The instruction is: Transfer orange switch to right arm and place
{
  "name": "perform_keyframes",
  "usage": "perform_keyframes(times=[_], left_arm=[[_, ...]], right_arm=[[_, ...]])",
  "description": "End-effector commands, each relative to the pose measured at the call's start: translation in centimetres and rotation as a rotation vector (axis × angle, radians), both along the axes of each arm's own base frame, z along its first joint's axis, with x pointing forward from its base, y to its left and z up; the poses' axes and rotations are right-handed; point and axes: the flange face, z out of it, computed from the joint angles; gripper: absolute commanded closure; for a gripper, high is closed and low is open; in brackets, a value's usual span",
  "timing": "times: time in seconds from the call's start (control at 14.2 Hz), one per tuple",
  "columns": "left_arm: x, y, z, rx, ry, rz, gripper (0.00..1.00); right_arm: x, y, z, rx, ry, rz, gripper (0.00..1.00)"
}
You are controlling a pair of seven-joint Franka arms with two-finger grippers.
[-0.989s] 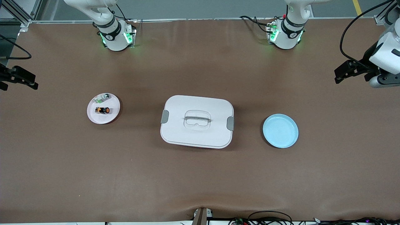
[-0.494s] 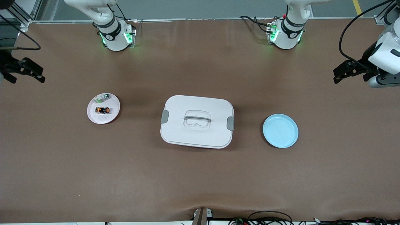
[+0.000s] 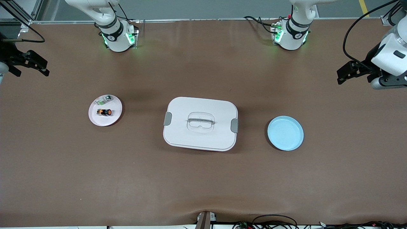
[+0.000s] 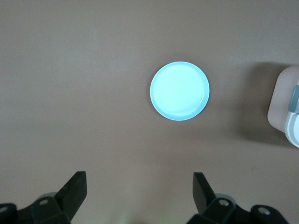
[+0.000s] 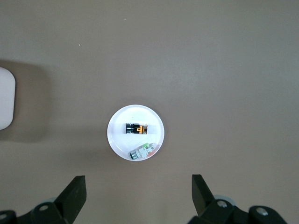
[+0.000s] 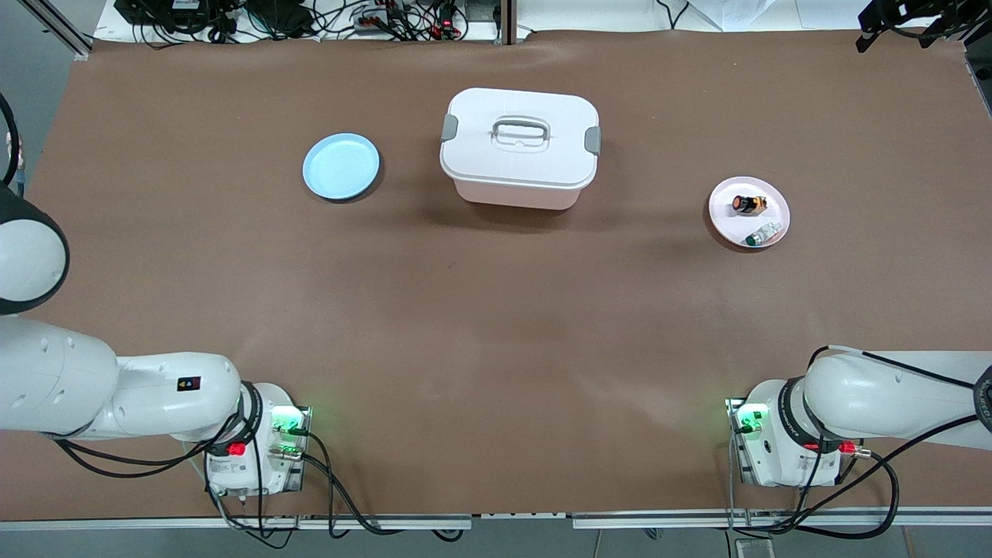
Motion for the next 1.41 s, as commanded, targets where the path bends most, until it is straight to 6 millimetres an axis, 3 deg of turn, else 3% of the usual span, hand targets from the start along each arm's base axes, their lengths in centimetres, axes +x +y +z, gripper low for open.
perform_keyframes(times=[0.0, 0.35, 1.34], left_arm=[[-0.2, -0.3, 1.3, -0.017, -0.012, -0.026, 0.00], [-0.3, -0.5, 1.8, -0.018, -0.022, -0.029, 0.00], [-0.5, -0.5, 2.1, -0.038, -0.009, -0.027, 0.00]], right_arm=[[1.4, -0.4, 0.9, 0.012, 0.014, -0.026, 0.00], [2.7, -0.4, 2.0, 0.010, 0.029, -0.023, 0.00], [2.8, -0.6, 2.3, 0.008, 0.020, -0.026, 0.00]])
